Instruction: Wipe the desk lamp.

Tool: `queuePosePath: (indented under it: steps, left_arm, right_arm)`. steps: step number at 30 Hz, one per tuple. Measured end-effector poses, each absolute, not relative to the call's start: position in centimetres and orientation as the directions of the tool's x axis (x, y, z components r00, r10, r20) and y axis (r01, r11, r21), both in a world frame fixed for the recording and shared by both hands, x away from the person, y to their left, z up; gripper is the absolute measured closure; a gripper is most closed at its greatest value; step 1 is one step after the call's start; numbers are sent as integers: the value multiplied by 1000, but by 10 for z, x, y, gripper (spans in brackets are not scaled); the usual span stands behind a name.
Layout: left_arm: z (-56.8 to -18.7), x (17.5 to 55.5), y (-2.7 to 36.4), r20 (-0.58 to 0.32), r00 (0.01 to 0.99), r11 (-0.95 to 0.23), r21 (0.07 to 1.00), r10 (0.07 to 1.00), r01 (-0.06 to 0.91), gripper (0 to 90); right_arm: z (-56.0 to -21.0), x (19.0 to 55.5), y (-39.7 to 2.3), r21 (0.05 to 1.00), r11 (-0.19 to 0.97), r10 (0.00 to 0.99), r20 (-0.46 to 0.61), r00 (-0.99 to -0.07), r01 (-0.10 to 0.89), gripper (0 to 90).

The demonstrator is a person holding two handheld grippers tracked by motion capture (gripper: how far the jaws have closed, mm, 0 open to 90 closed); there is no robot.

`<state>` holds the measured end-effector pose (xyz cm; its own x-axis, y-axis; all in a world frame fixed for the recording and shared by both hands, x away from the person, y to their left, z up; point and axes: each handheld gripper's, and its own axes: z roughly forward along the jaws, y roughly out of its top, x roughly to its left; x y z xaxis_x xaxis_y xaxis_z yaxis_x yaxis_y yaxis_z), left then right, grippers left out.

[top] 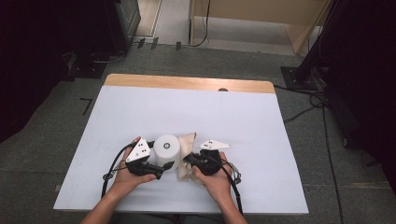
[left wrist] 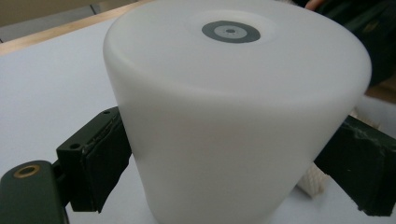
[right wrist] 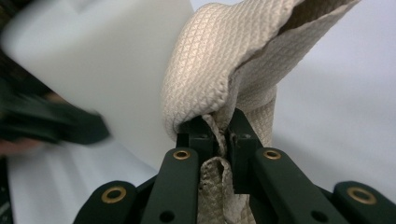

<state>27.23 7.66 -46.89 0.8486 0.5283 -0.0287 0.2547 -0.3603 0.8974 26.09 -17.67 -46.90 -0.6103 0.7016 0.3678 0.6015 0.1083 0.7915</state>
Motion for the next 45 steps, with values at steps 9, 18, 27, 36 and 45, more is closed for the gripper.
queuePosePath:
  steps: [9,18,27,36,45]
  left_arm:
    - [-469,272,76,-27,849,-361,898,527,252,84]
    - [-469,272,76,-30,846,-358,897,532,257,83]
    - [-467,257,64,-20,771,-323,901,636,289,33]
    - [-467,253,46,-17,660,-322,864,751,387,79]
    - [-466,267,64,-26,803,-391,864,596,318,85]
  right_arm:
    - [-451,254,-177,854,76,706,319,-633,515,836]
    - [-487,266,-169,736,193,745,321,-585,649,833]
    - [-477,274,-203,754,76,792,352,-499,652,831]
    - [-477,276,-212,756,58,803,353,-480,652,830]
    - [-465,268,-202,809,78,732,350,-584,583,831]
